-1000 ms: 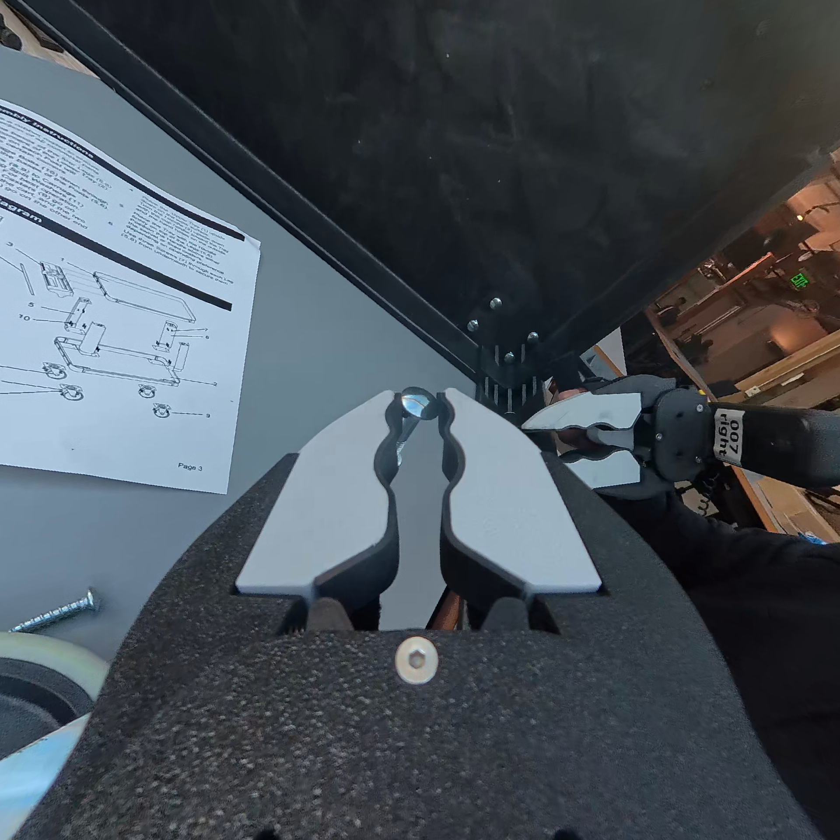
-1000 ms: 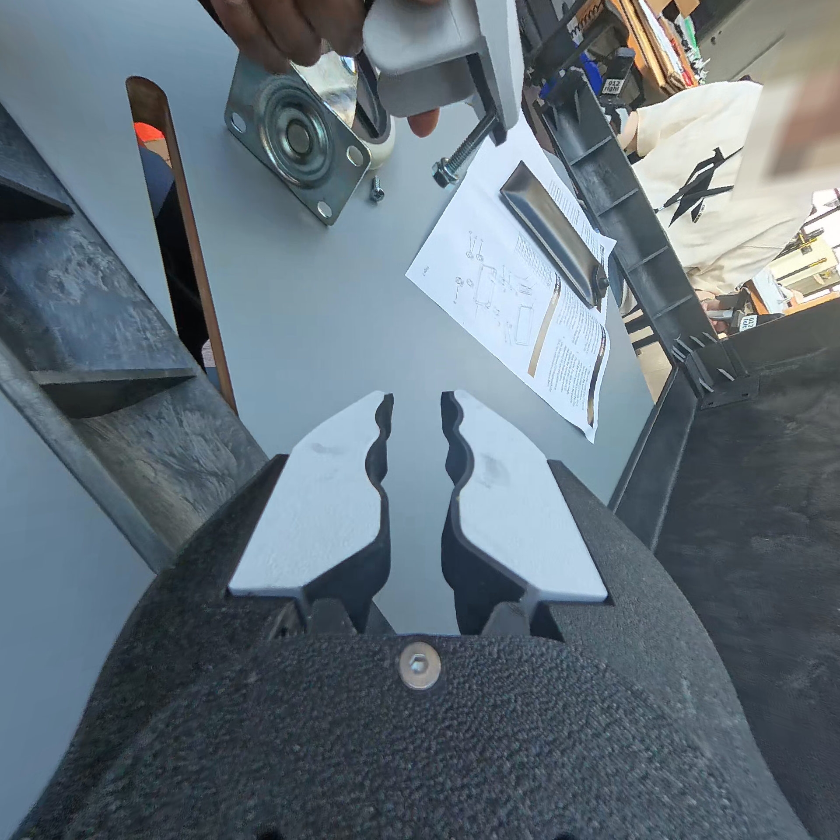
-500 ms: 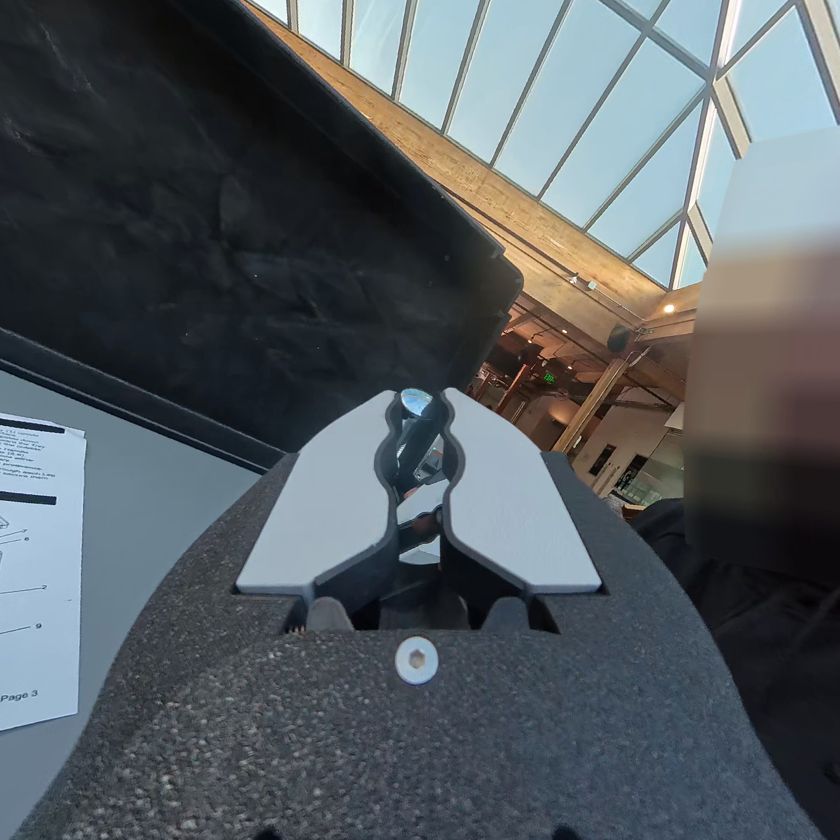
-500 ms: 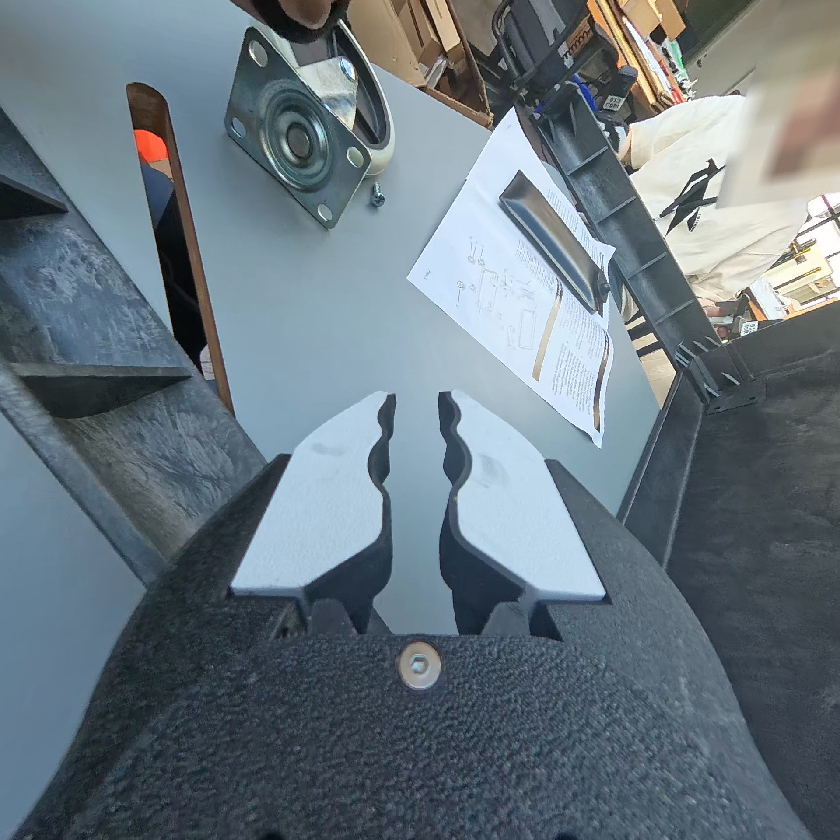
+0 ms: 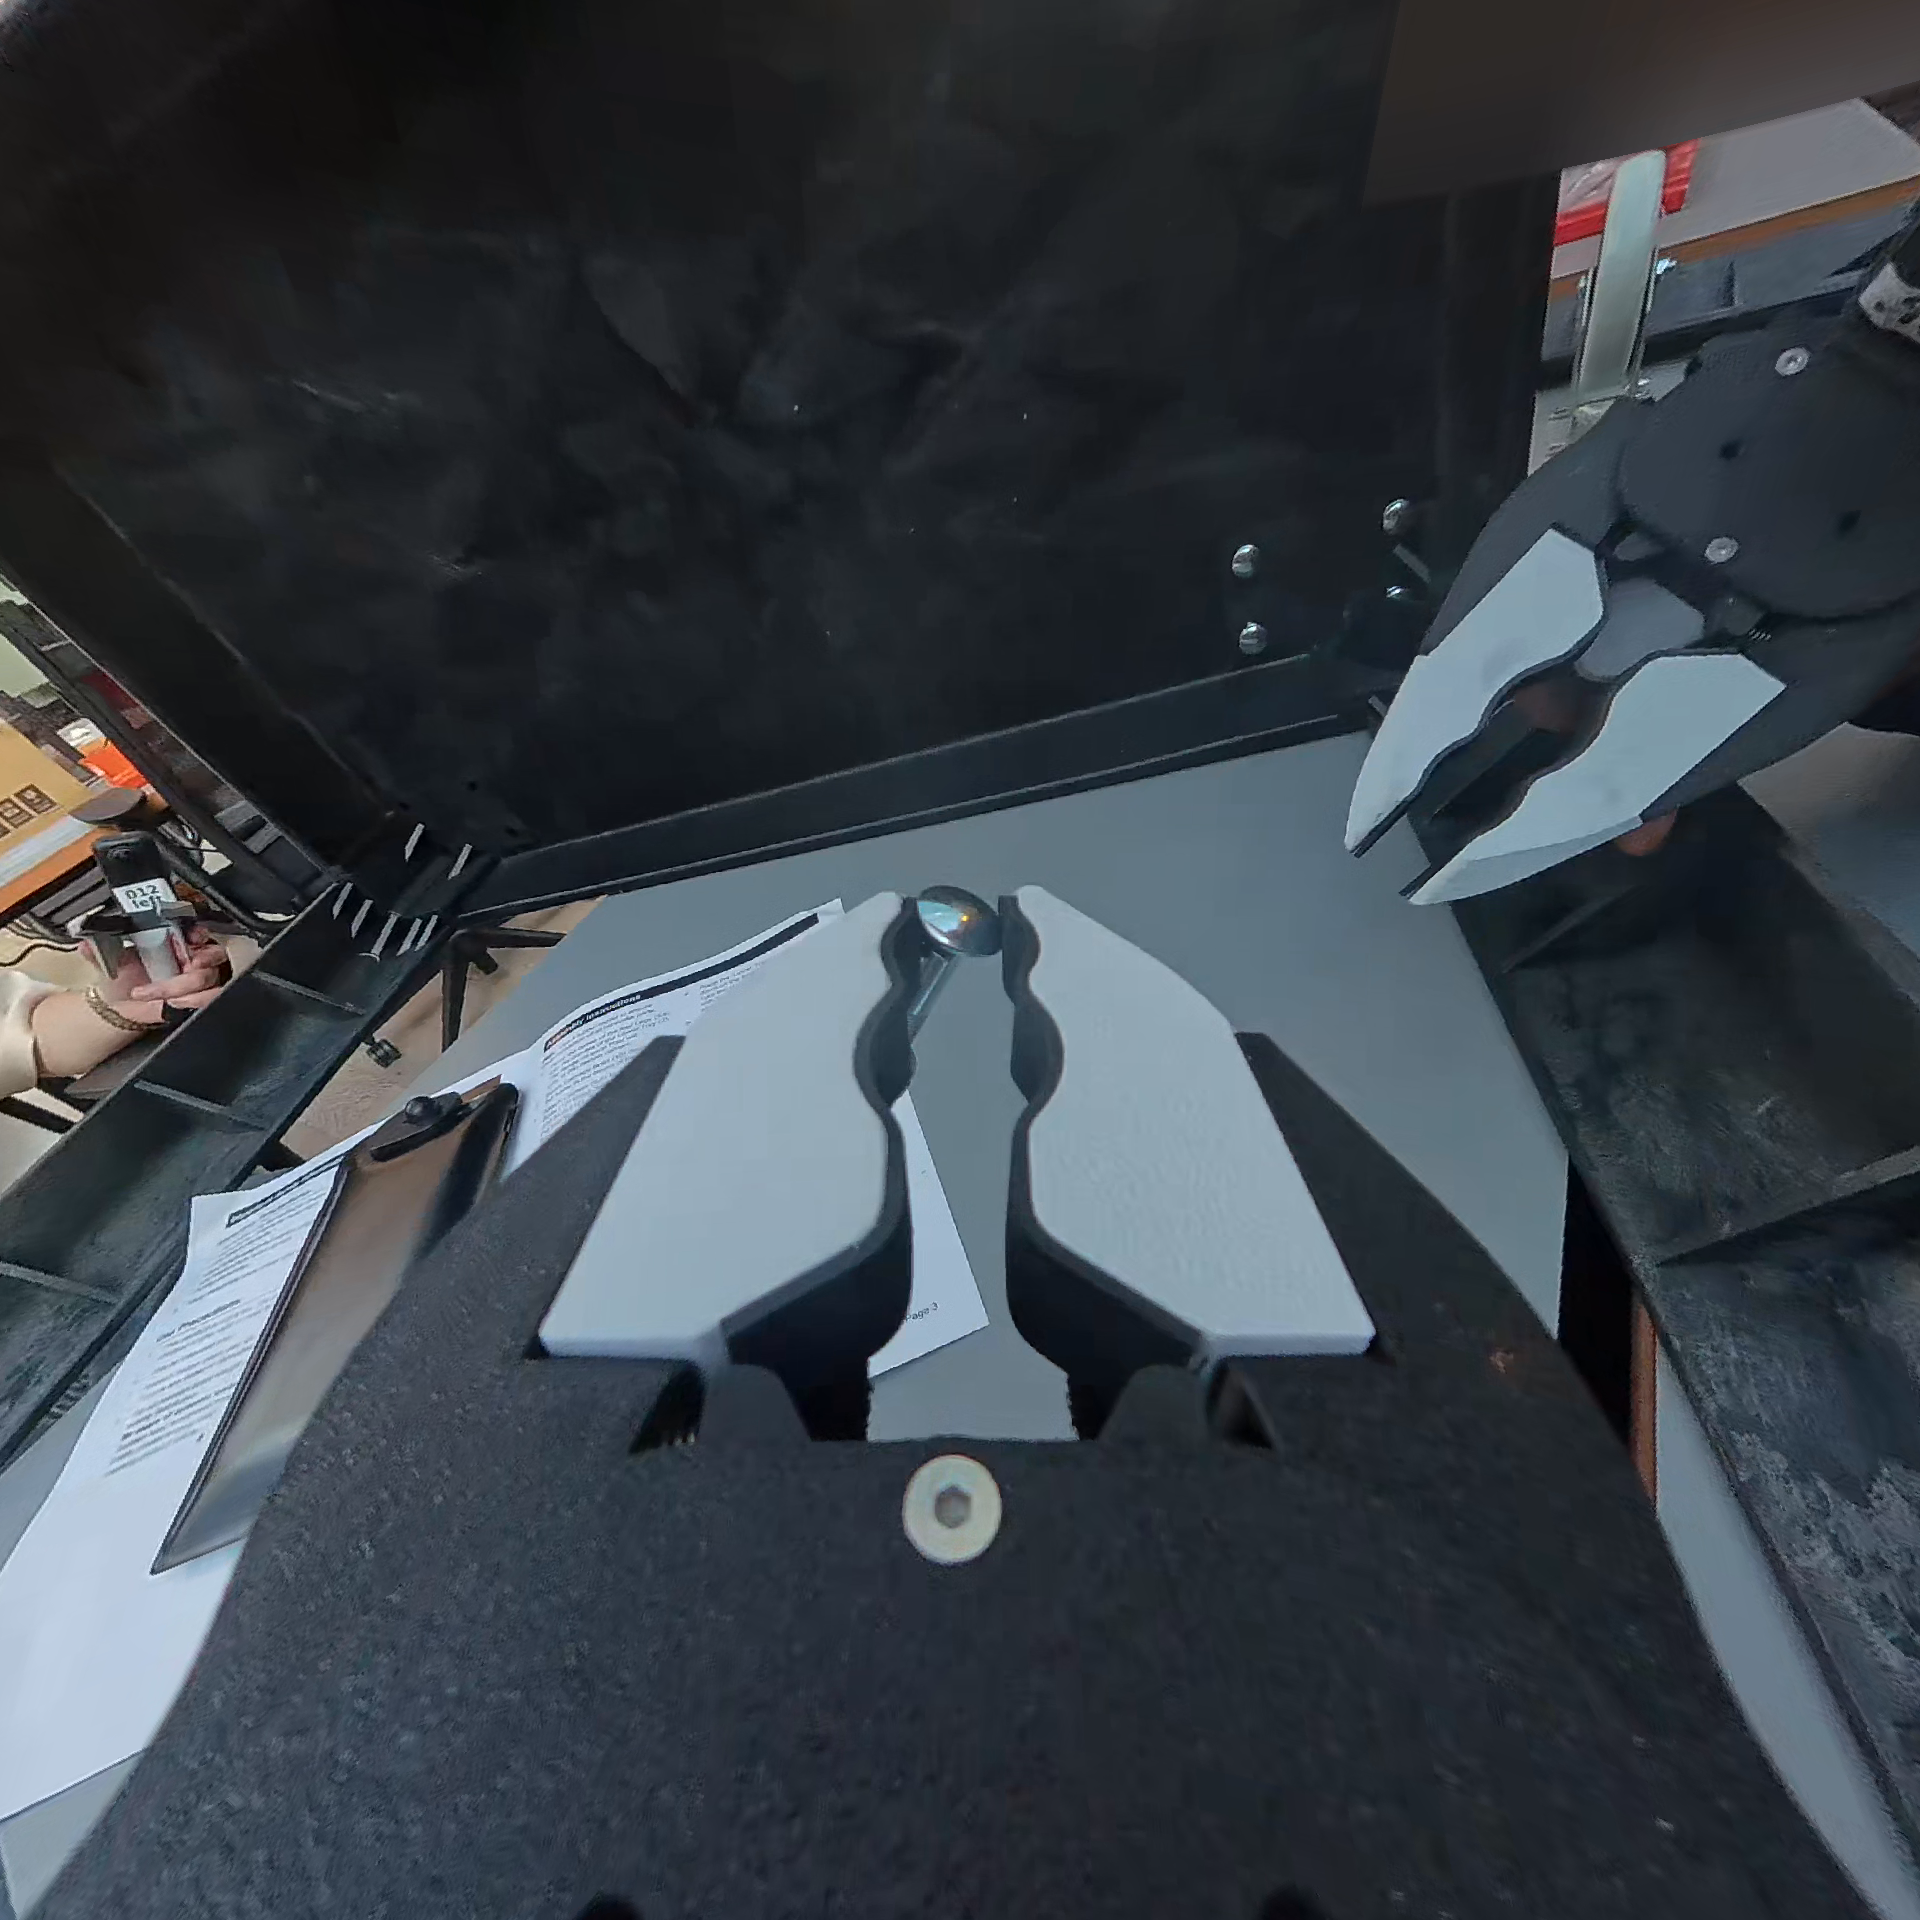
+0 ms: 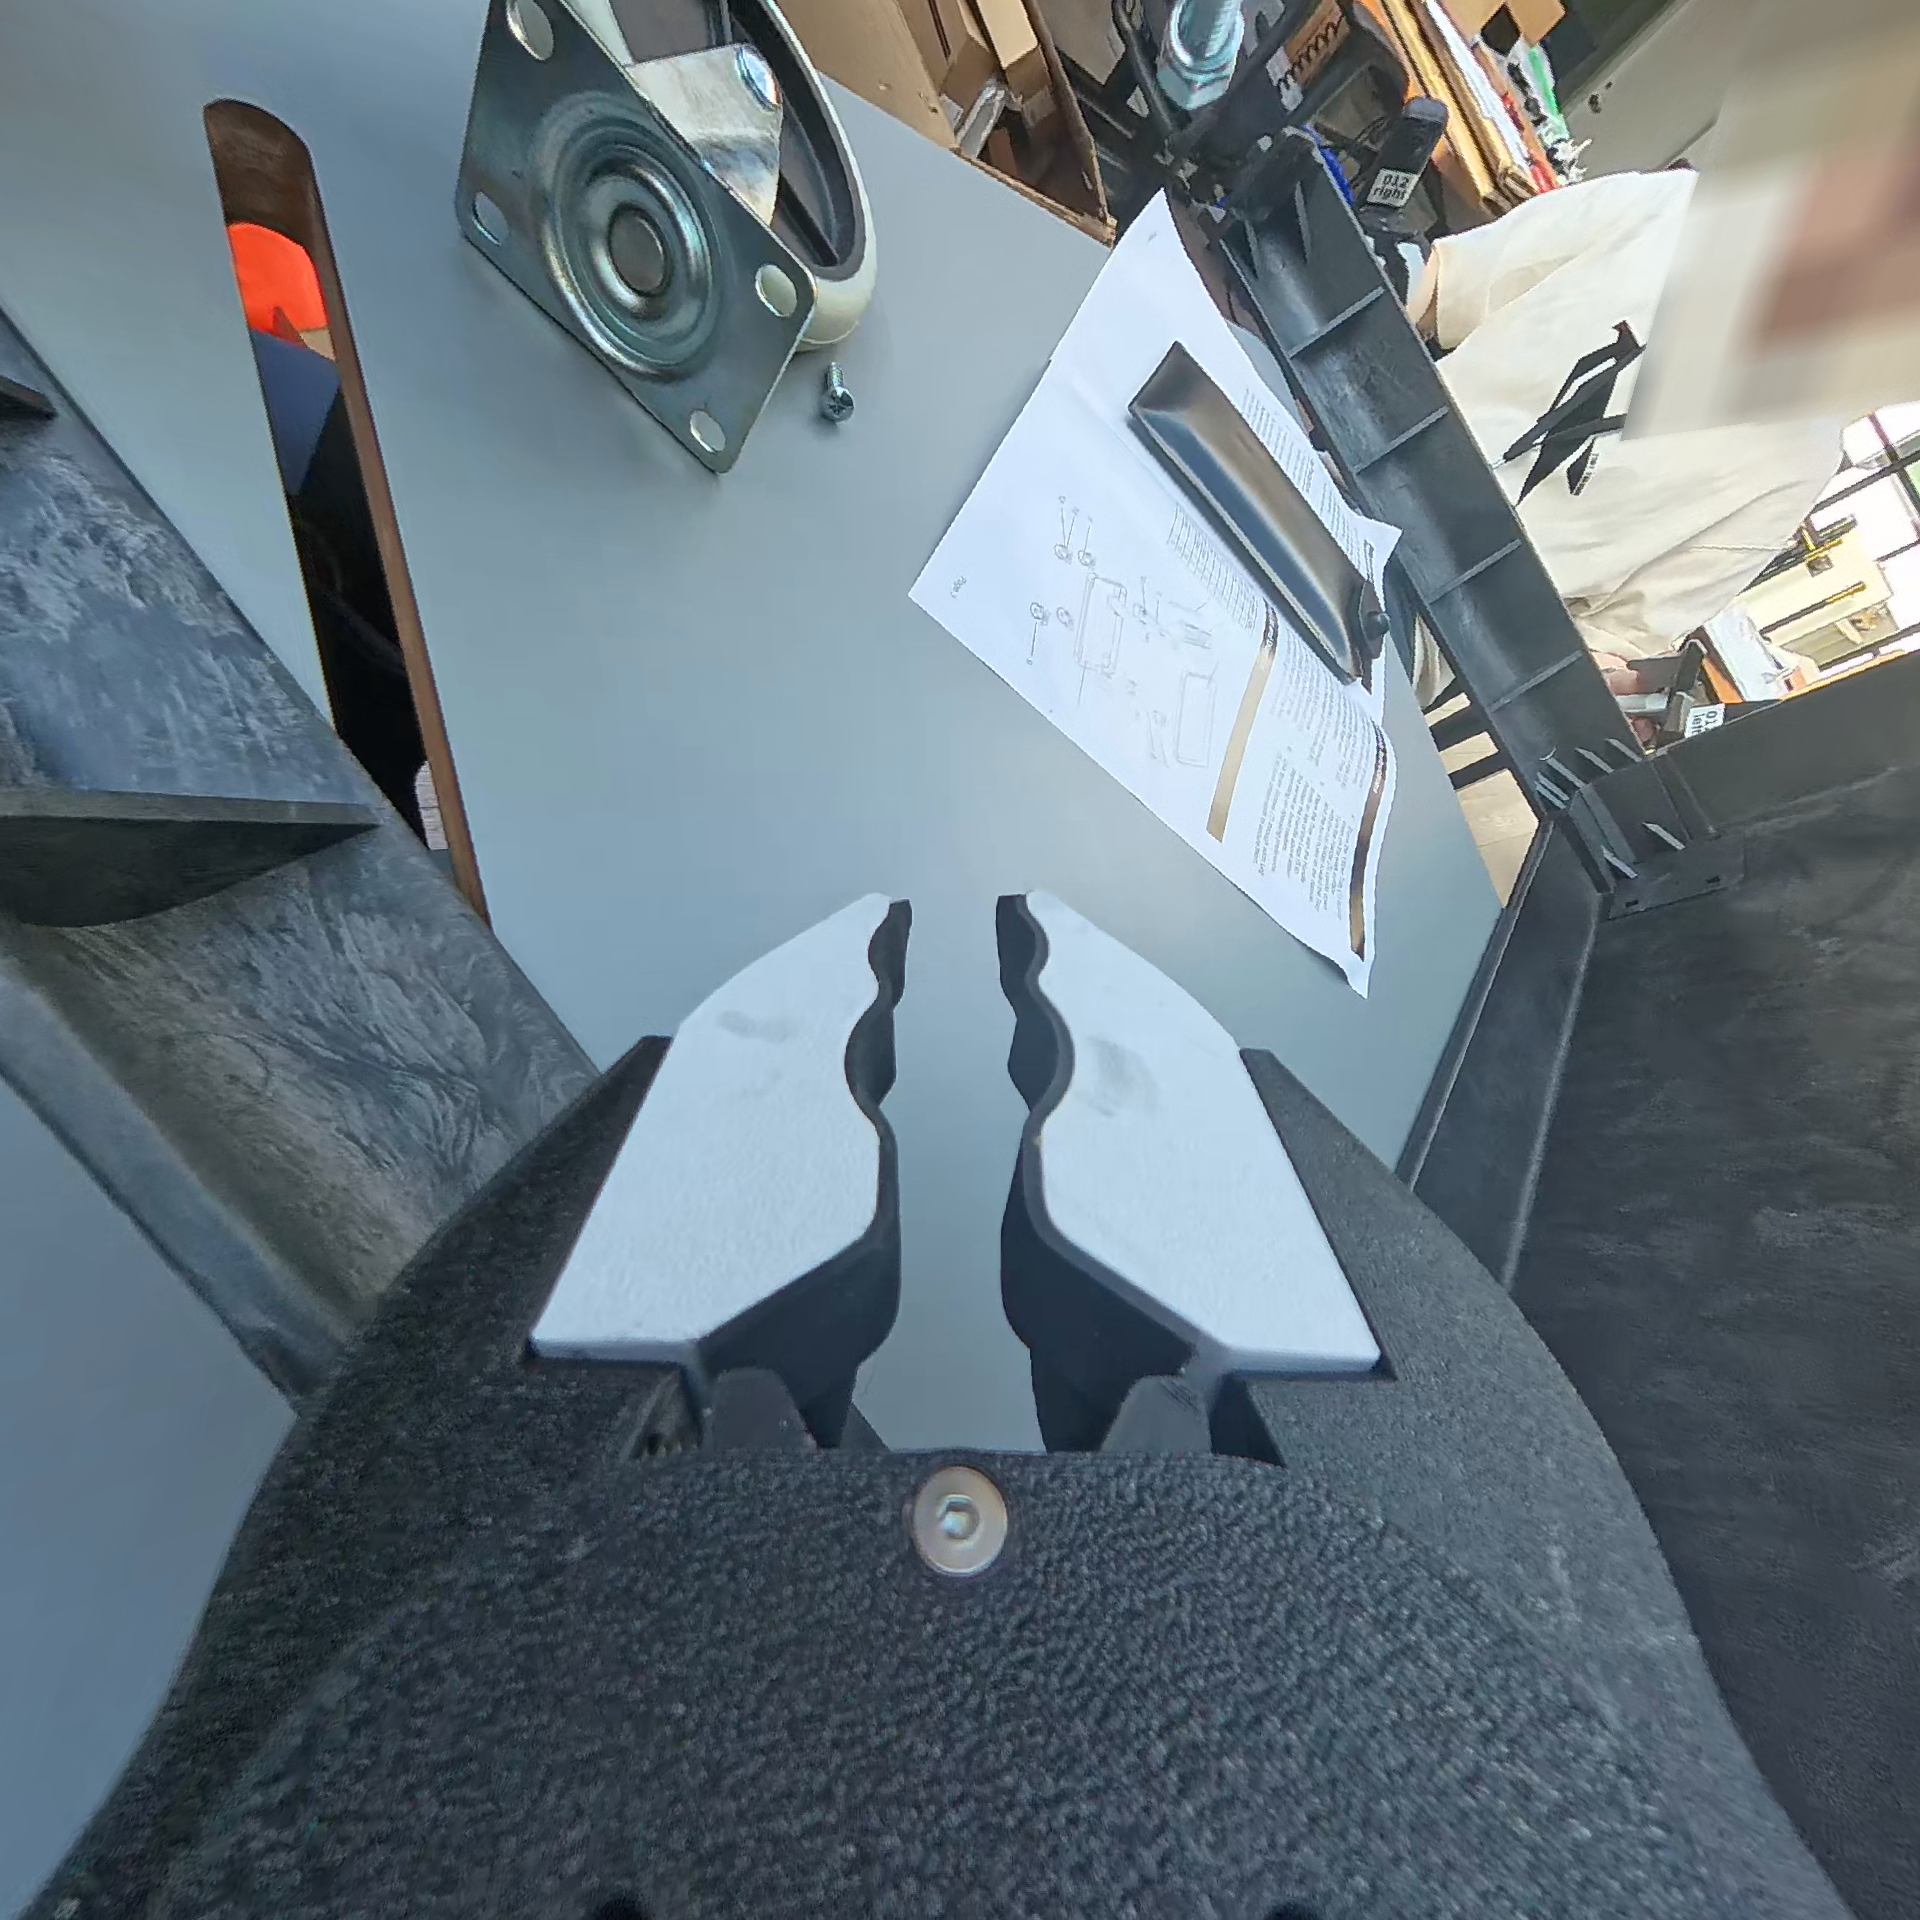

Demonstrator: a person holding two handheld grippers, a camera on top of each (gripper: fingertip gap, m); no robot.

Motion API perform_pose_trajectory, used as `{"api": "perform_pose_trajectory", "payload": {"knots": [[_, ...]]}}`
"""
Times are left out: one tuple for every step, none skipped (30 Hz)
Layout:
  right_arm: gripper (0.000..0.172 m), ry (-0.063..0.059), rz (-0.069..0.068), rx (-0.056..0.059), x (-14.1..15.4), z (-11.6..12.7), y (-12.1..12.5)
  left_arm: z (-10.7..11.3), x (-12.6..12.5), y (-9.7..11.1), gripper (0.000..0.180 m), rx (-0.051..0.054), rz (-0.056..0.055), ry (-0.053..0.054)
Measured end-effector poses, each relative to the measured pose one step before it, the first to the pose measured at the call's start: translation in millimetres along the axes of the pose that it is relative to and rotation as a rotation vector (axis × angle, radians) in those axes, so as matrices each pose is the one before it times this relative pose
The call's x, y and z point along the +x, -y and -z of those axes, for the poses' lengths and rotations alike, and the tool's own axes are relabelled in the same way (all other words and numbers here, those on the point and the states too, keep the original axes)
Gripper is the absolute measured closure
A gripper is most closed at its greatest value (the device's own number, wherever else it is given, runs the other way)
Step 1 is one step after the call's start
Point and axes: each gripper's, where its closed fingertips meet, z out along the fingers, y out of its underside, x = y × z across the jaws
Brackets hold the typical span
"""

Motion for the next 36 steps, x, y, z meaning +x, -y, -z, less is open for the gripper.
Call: {"api": "perform_pose_trajectory", "payload": {"knots": [[0.155,0.0004,0.0005,-0.0012,0.00,-0.16,-0.15,-1.07,-1.28,-2.21,0.166,-0.0005,0.0111,-0.0041],[0.155,0.0009,-0.0001,-0.0025,-0.20,-0.28,-0.37,-0.43,-1.92,-0.61,0.166,0.0129,0.0301,-0.0075],[0.155,-0.0002,0.0001,-0.0025,0.12,-0.26,-0.39,0.47,-1.87,1.38,0.166,0.0300,0.0542,-0.0172],[0.155,0.0001,0.0004,-0.0024,0.06,-0.32,-0.44,1.50,-2.20,3.37,0.166,0.0451,0.0768,-0.0242],[0.155,0.0000,0.0000,-0.0028,-0.02,-0.33,-0.26,2.44,-2.78,5.06,0.166,0.0583,0.0929,-0.0263],[0.155,-0.0008,-0.0007,-0.0020,0.28,-0.44,-0.03,3.11,-2.55,6.44,0.166,0.0680,0.1063,-0.0321],[0.155,-0.0012,-0.0025,-0.0014,0.58,-0.70,0.19,3.20,-2.17,7.48,0.166,0.0751,0.1176,-0.0368],[0.155,0.0002,-0.0054,0.0008,0.78,-0.87,0.74,3.41,-2.92,8.04,0.166,0.0812,0.1217,-0.0310],[0.154,0.0002,-0.0088,0.0038,1.19,-0.92,1.82,3.64,-3.81,9.12,0.166,0.0894,0.1249,-0.0220],[0.154,0.0000,-0.0092,0.0040,1.54,-0.73,3.19,3.82,-2.86,9.85,0.166,0.0952,0.1298,-0.0271],[0.153,-0.0055,-0.0055,0.0043,2.66,-0.31,4.70,3.71,-1.39,9.76,0.166,0.0950,0.1308,-0.0331],[0.153,-0.0149,-0.0003,0.0086,4.13,0.12,7.02,3.51,-0.50,8.79,0.166,0.0891,0.1159,-0.0307],[0.152,-0.0181,0.0025,0.0141,4.80,0.36,9.00,3.03,0.53,7.05,0.166,0.0769,0.0869,-0.0236],[0.151,-0.0194,0.0000,0.0199,5.18,-0.02,11.10,2.35,1.62,4.32,0.166,0.0585,0.0534,-0.0164],[0.151,-0.0130,-0.0008,0.0247,4.34,-0.83,12.88,1.70,2.24,1.31,0.166,0.0372,0.0269,-0.0080],[0.150,-0.0078,0.0003,0.0251,3.70,-2.07,13.79,1.10,2.48,-0.44,0.166,0.0232,0.0135,-0.0034],[0.149,-0.0068,0.0021,0.0232,3.46,-3.52,14.23,0.73,3.09,-0.98,0.166,0.0167,0.0136,-0.0068],[0.147,-0.0014,0.0043,0.0222,2.63,-4.70,14.34,0.49,3.66,-0.91,0.166,0.0128,0.0186,-0.0129],[0.146,0.0021,0.0065,0.0238,1.77,-5.90,13.83,0.22,3.81,-0.86,0.167,0.0089,0.0181,-0.0151],[0.145,0.0018,0.0081,0.0237,1.39,-7.02,12.53,-0.17,3.48,-1.02,0.166,0.0042,0.0137,-0.0133],[0.143,0.0035,0.0116,0.0220,0.59,-7.80,10.89,-0.58,3.43,-1.69,0.166,-0.0036,0.0100,-0.0148],[0.141,0.0013,0.0142,0.0177,0.38,-7.77,9.12,-0.88,3.03,-2.26,0.166,-0.0102,0.0096,-0.0147],[0.140,-0.0019,0.0161,0.0130,0.35,-7.60,7.50,-0.88,2.22,-2.20,0.166,-0.0101,0.0096,-0.0123],[0.139,-0.0004,0.0141,0.0128,-0.20,-7.01,6.47,-0.54,1.35,-1.64,0.166,-0.0066,0.0095,-0.0080],[0.137,0.0000,0.0064,0.0110,-0.19,-6.42,5.22,-0.17,0.66,-1.11,0.166,-0.0038,0.0105,-0.0075],[0.136,0.0008,0.0002,0.0119,-0.45,-5.55,4.29,0.15,0.13,-0.65,0.166,-0.0021,0.0107,-0.0063],[0.135,-0.0028,-0.0042,0.0110,-0.01,-4.61,3.44,0.64,-0.37,-0.25,0.166,0.0011,0.0110,-0.0044],[0.135,-0.0010,-0.0060,0.0077,-0.21,-4.10,2.44,0.86,-0.87,-0.14,0.166,0.0005,0.0109,-0.0033],[0.136,0.0003,-0.0053,0.0009,-0.31,-3.88,1.18,1.03,-1.20,-0.16,0.166,-0.0015,0.0098,-0.0017],[0.139,-0.0040,-0.0042,-0.0043,0.45,-3.23,-0.10,1.47,-1.15,0.58,0.166,0.0019,0.0065,-0.0009],[0.139,-0.0050,-0.0036,-0.0023,0.70,-2.85,-0.07,1.79,-1.14,1.35,0.167,0.0045,0.0045,0.0002],[0.140,0.0036,-0.0051,-0.0015,-0.19,-2.63,-0.06,1.77,-1.31,0.75,0.167,-0.0021,0.0047,0.0015],[0.141,0.0032,-0.0066,-0.0010,-0.13,-2.08,0.00,1.66,-1.79,0.19,0.167,-0.0033,0.0030,0.0059],[0.144,0.0006,-0.0053,-0.0005,0.25,-1.76,0.02,1.41,-1.36,0.49,0.167,0.0009,0.0025,0.0035],[0.145,0.0000,-0.0037,0.0002,0.33,-1.56,0.27,1.16,-0.71,0.29,0.166,0.0010,0.0034,-0.0002],[0.150,0.0035,-0.0019,-0.0036,-0.18,-1.48,-0.42,1.02,-0.77,0.31,0.166,0.0007,0.0029,-0.0004]]}}
